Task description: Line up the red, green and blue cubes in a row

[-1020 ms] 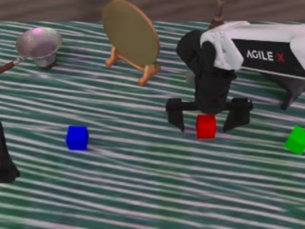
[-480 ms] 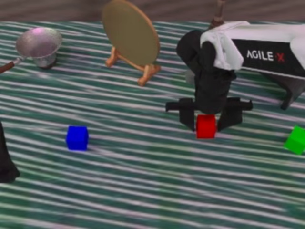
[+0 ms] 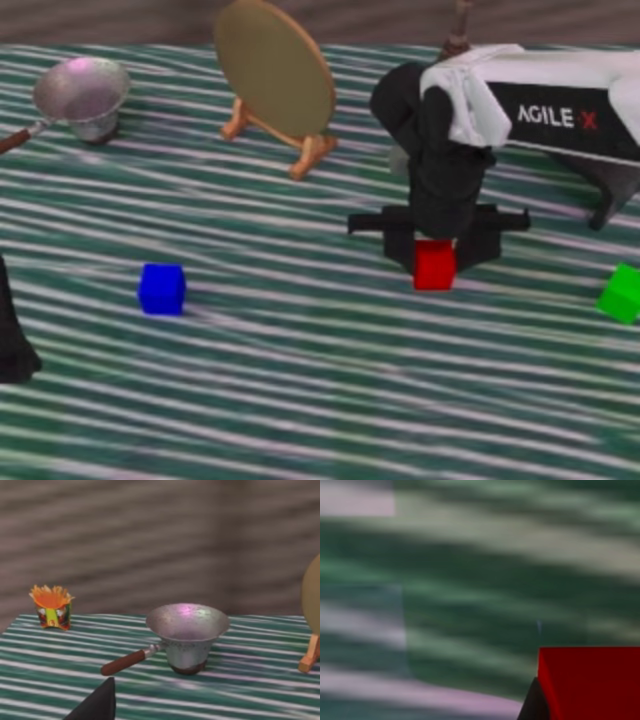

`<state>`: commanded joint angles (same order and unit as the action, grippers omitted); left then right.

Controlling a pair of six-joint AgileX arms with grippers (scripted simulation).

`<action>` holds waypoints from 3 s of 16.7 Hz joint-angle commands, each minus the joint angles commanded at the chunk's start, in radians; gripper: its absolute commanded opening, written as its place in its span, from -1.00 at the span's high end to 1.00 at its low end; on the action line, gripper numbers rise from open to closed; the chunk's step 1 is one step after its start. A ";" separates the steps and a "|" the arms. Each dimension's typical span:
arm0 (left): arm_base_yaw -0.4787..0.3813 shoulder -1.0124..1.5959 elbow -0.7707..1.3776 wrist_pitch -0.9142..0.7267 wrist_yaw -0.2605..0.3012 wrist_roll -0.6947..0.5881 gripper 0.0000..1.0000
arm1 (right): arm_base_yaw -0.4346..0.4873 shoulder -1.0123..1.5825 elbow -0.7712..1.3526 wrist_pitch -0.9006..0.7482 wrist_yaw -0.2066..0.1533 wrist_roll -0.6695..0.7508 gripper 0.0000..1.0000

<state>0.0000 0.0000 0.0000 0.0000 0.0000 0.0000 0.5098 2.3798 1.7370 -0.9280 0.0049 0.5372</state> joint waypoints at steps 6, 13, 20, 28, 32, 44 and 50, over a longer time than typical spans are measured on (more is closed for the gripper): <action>0.000 0.000 0.000 0.000 0.000 0.000 -1.00 | 0.000 -0.047 0.041 -0.058 0.016 -0.010 1.00; 0.000 0.000 0.000 0.000 0.000 0.000 -1.00 | 0.005 -0.109 0.168 -0.249 0.015 -0.011 1.00; 0.000 0.000 0.000 0.000 0.000 0.000 -1.00 | 0.055 -0.059 0.238 -0.294 0.018 0.044 1.00; 0.000 0.000 0.000 0.000 0.000 0.000 -1.00 | 0.333 0.151 0.697 -0.530 0.031 0.322 1.00; 0.000 0.000 0.000 0.000 0.000 0.000 -1.00 | 0.402 0.193 0.785 -0.583 0.035 0.390 1.00; 0.000 0.000 0.000 0.000 0.000 0.000 -1.00 | 0.401 0.173 0.494 -0.312 0.034 0.389 1.00; 0.000 0.000 0.000 0.000 0.000 0.000 -1.00 | 0.402 0.173 0.470 -0.288 0.035 0.390 0.85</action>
<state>0.0000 0.0000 0.0000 0.0000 0.0000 0.0000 0.9116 2.5525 2.2067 -1.2158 0.0396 0.9272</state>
